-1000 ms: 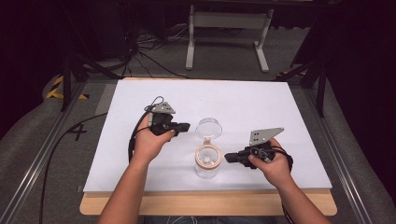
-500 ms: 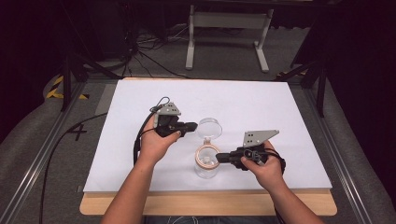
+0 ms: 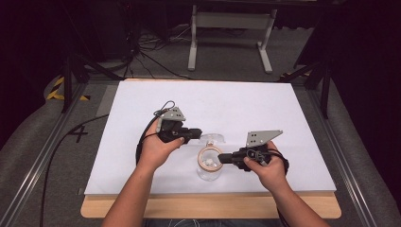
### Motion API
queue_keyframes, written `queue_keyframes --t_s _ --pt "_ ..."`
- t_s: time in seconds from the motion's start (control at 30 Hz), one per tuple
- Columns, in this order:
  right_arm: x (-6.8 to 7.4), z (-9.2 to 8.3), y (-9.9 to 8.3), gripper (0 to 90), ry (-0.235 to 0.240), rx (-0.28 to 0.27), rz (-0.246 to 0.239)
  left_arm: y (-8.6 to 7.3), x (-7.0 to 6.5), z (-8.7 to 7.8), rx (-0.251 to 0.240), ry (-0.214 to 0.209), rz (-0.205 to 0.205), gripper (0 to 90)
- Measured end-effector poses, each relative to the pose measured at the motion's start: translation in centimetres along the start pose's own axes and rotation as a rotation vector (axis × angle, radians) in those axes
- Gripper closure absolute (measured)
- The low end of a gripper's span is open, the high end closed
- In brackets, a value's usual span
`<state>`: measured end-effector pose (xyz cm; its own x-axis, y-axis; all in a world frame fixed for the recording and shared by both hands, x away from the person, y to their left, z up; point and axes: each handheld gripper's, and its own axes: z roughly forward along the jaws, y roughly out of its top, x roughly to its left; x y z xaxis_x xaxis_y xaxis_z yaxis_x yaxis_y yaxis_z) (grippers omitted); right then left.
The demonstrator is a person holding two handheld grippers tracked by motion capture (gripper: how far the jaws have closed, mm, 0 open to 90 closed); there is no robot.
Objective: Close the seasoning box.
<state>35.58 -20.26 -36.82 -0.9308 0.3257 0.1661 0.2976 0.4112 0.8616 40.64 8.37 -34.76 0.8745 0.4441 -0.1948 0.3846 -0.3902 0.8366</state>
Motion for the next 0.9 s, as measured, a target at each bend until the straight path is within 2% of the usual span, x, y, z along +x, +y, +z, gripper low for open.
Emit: queue_keyframes --t_s 0.23,0.33,0.5,0.7,0.77,0.9 --pt "0.1 0.2 0.0 89.2 0.011 0.013 0.000 0.0 -0.2 -0.4 0.014 0.001 0.006 85.4" --pt "0.2 0.2 0.0 89.1 0.016 0.020 0.000 -0.1 -0.1 -0.8 0.020 0.008 -0.012 85.4" --pt "0.3 0.0 0.0 89.2 0.027 0.036 0.005 -0.1 0.1 -1.3 0.037 0.017 -0.010 84.8" --pt "0.5 0.0 -0.2 89.2 0.057 0.094 0.014 -0.3 0.3 -1.8 0.050 0.035 -0.011 84.1" --pt "0.5 0.2 -0.3 89.2 0.067 0.109 0.022 -0.4 0.3 -1.9 0.033 0.043 -0.020 84.1" --pt "0.7 0.3 -0.3 89.2 0.091 0.148 0.033 -0.4 0.4 -2.2 0.033 0.044 -0.021 84.1"
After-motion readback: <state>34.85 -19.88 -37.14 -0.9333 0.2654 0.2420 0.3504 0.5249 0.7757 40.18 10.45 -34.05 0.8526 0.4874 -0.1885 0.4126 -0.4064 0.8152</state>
